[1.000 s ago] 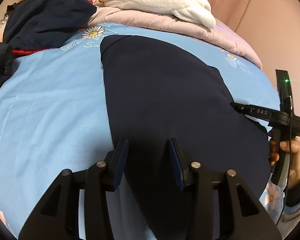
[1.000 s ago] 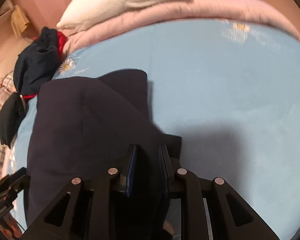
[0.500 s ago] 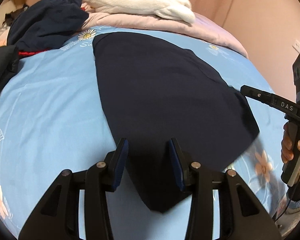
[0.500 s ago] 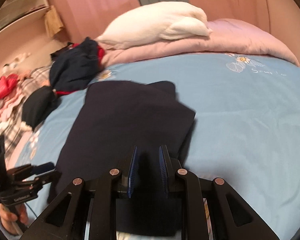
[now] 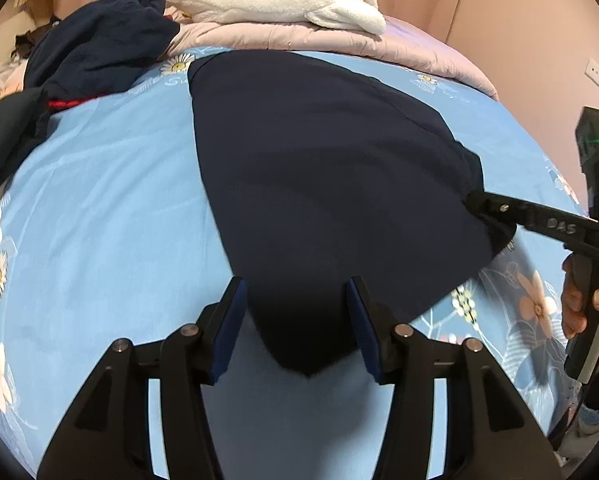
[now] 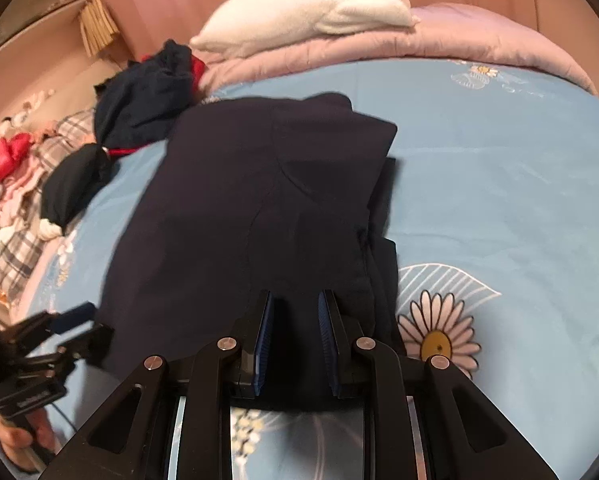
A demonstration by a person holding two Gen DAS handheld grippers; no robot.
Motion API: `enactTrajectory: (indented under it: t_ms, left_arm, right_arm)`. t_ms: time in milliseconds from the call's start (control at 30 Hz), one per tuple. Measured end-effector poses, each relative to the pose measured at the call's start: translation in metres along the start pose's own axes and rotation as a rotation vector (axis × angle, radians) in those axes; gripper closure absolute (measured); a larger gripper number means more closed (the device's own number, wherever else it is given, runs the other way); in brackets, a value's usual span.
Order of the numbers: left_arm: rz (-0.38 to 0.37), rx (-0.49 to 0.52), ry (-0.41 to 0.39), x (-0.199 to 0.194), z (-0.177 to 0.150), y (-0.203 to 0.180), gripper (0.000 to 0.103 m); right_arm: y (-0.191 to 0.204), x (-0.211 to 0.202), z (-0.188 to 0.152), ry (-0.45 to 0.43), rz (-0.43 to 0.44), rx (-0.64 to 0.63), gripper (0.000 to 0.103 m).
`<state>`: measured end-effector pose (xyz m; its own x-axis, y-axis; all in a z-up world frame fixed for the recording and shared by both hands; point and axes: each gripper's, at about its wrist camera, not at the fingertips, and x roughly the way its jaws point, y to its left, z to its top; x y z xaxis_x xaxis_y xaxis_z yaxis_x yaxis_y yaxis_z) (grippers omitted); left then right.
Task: Fold large clothes
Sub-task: 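Open the right tool and raise both tools away from the bundle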
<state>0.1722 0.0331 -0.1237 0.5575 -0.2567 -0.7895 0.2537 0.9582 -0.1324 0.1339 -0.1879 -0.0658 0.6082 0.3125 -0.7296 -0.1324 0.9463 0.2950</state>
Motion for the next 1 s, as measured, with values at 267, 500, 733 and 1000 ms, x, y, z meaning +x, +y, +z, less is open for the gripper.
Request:
enactTrajectory:
  t_ms: [267, 500, 733, 1000]
  left_arm:
    - [0.006, -0.029, 0.022, -0.006, -0.017, -0.008, 0.046]
    - [0.027, -0.052, 0.071, -0.002, -0.034, -0.014, 0.049]
    - [0.059, -0.059, 0.014, -0.047, -0.045, -0.023, 0.034]
    - [0.158, -0.036, -0.097, -0.113, -0.042, -0.043, 0.001]
  right_arm:
    - [-0.005, 0.006, -0.025, 0.022, -0.059, -0.006, 0.068]
    - [-0.019, -0.005, -0.037, 0.046, -0.062, 0.068, 0.068]
    - [-0.004, -0.044, -0.053, 0.029, -0.056, 0.045, 0.058]
    - [0.023, -0.099, -0.047, -0.065, -0.084, -0.020, 0.020]
